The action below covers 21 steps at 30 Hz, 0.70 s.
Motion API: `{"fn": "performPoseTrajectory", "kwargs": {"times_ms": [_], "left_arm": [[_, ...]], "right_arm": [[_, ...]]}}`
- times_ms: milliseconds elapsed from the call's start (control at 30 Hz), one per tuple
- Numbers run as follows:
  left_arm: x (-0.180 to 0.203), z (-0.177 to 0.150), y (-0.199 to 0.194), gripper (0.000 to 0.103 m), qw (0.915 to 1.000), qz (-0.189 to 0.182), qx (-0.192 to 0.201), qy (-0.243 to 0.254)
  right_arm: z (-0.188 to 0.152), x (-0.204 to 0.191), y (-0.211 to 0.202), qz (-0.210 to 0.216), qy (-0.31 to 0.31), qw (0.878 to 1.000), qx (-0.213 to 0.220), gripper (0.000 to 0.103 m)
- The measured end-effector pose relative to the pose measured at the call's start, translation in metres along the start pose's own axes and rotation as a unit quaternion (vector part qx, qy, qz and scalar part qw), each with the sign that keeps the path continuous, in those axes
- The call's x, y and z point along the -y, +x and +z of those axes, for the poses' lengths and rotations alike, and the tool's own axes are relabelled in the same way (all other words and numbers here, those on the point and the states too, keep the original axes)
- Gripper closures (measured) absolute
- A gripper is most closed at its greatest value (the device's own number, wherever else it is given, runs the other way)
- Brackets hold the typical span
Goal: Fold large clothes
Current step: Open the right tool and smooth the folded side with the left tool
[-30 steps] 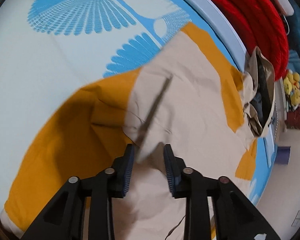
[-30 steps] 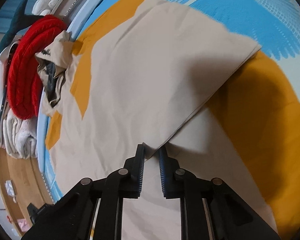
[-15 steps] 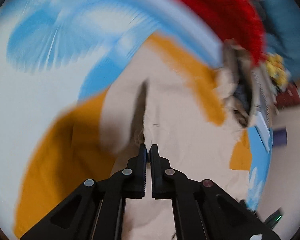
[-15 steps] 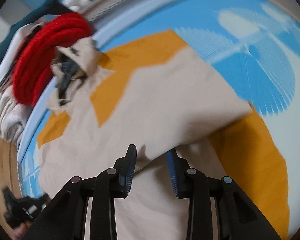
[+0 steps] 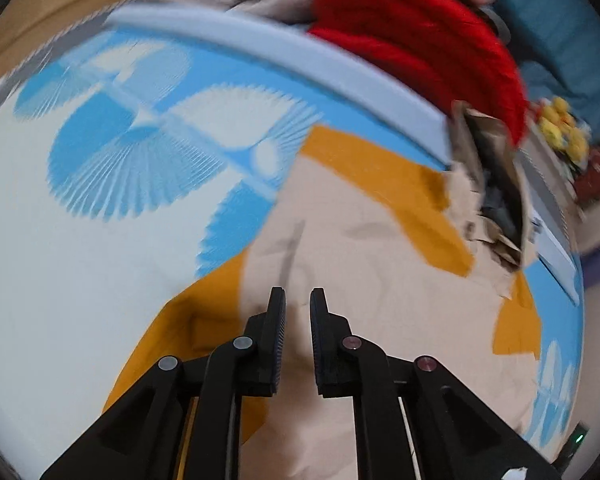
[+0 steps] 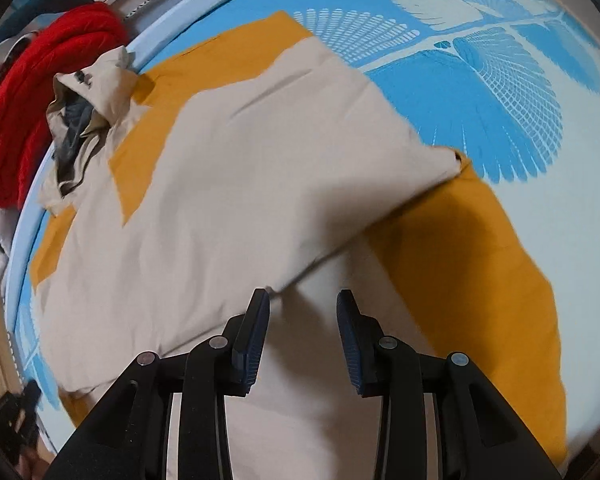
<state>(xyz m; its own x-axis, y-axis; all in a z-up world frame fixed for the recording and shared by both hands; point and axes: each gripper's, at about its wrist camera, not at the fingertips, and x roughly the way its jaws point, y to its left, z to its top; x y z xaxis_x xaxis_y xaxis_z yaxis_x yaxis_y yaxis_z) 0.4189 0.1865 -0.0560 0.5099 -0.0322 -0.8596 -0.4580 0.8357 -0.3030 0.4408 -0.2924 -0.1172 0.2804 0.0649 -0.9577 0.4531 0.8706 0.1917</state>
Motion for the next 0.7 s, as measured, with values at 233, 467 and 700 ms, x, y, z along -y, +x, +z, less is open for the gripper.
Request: {"fn": "performPoseTrajectory", "kwargs": {"times_ms": [233, 467, 700], "left_arm": [[0.01, -0.016, 0.057, 0.087, 0.9938, -0.031, -0.107, 0.007], [0.023, -0.021, 0.061, 0.086, 0.9923, -0.015, -0.118, 0.035], [0.014, -0.03, 0.08, 0.085, 0.9893, 0.019, -0.137, 0.048]], "right_arm": [[-0.001, -0.042, -0.033, 0.072, -0.101, 0.987, 0.097, 0.061], [0.015, 0.003, 0.028, 0.072, -0.023, 0.997, -0.014, 0.057], [0.014, -0.016, 0.017, 0.034, -0.078, 0.996, 0.008, 0.057]]}}
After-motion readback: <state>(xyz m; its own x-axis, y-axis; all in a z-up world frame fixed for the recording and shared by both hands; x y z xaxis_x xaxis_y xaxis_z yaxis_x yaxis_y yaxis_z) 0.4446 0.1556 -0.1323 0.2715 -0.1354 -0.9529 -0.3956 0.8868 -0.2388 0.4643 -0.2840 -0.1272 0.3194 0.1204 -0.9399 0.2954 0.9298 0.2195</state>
